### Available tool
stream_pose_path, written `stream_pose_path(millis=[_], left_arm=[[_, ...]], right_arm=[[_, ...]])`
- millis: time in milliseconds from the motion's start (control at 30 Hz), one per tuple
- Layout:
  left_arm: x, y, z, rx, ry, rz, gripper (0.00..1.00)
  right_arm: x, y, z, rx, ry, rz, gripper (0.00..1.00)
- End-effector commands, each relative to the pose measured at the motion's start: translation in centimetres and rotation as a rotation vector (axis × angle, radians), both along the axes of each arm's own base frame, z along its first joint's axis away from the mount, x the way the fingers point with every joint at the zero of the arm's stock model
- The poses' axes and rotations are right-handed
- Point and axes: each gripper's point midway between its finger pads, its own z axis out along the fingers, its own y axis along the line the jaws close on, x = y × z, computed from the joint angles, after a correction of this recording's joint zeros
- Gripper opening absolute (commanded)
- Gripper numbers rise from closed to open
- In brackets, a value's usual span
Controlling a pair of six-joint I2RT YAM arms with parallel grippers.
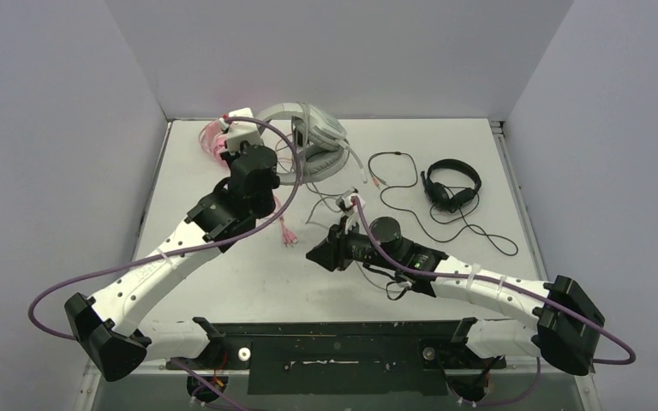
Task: Wrap the headphones
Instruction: Wrap the headphones cable around the headphones.
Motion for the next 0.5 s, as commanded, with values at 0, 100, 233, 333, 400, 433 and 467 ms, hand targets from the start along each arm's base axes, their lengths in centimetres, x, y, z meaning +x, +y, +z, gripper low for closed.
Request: stream_pose_path(millis=[0, 100, 233, 333, 400, 433, 467], left_arm=[[0.4, -1.0, 5.6, -0.248, -0.138, -0.031, 0.00], [0.3, -1.2, 6.4, -0.261, -0.147, -0.054, 0.00], [0.4, -1.4, 7.1, -0.248, -0.149, -0.068, 0.00], [0.4, -1.4, 7.5, -0.241, -0.145, -0.072, 0.00], [0.4, -1.6, 7.6, -0.241, -0.140, -0.082, 0.00], [0.4, -1.7, 7.7, -0.243, -0.141, -0.090, 0.00], [0.4, -1.8, 7.8, -0.247, -0.141, -0.098, 0.00]], right_arm=[[0.7, 0.0, 1.8, 0.068, -0.176, -0.083, 0.28], [0.7, -0.5, 0.5, 0.064, -0.215, -0.108, 0.33], [1.2, -2.2, 0.0, 0.059, -0.303, -0.162, 0.47], [1.8, -3.9, 0.0, 0.039, -0.382, -0.219, 0.62], [2.5, -5.1, -0.3, 0.002, -0.428, -0.267, 0.75], [2.8, -5.6, -0.4, -0.018, -0.448, -0.285, 0.82], [3.3, -6.1, -0.6, -0.042, -0.460, -0.312, 0.89]])
